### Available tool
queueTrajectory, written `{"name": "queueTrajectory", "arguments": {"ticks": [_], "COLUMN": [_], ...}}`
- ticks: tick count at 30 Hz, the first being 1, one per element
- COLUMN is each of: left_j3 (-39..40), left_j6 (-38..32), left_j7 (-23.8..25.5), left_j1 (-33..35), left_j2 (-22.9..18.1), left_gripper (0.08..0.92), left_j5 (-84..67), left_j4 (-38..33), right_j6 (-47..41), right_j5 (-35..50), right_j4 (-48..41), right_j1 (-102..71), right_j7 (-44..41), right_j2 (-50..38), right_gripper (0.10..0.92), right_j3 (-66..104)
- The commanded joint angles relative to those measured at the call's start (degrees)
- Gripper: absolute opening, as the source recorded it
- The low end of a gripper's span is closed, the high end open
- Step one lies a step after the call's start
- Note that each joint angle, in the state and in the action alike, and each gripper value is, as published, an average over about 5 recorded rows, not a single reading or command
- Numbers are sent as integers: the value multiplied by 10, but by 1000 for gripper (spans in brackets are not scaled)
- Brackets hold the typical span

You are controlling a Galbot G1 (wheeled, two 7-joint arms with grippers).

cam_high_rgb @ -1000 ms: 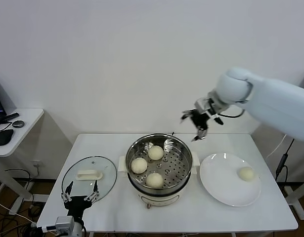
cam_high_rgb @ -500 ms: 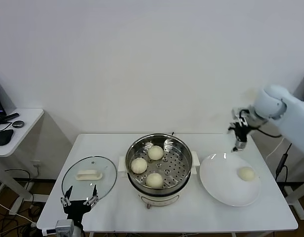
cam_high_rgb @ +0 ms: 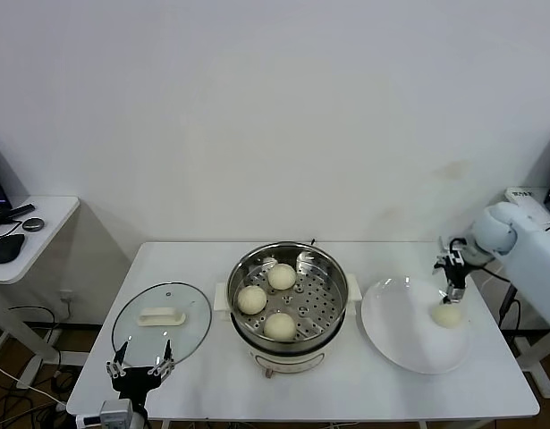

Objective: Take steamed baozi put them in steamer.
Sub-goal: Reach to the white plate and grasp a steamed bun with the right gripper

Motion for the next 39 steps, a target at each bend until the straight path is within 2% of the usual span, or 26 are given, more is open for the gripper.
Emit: {"name": "queueTrajectory", "arguments": {"ticks": [1,16,39], "left_j3": [-2,-7,-5], "left_j6": [1,1,0], "left_j7": [1,3,3], "left_j1": [0,-1,-4], "left_j2": [2,7,7], "left_gripper": [823,823,823], "left_j5": [1,0,0], "left_j4": [5,5,17], "right_j6": [51,55,54], "right_j5": [-56,-110,-135], "right_j4": [-73,-67,-90], "right_j1": [-58,-61,-61], "right_j7": [15,-36,-15], "right_j2": [46,42,57], "right_gripper": [823,823,823], "right_j3": [49,60,60]}}
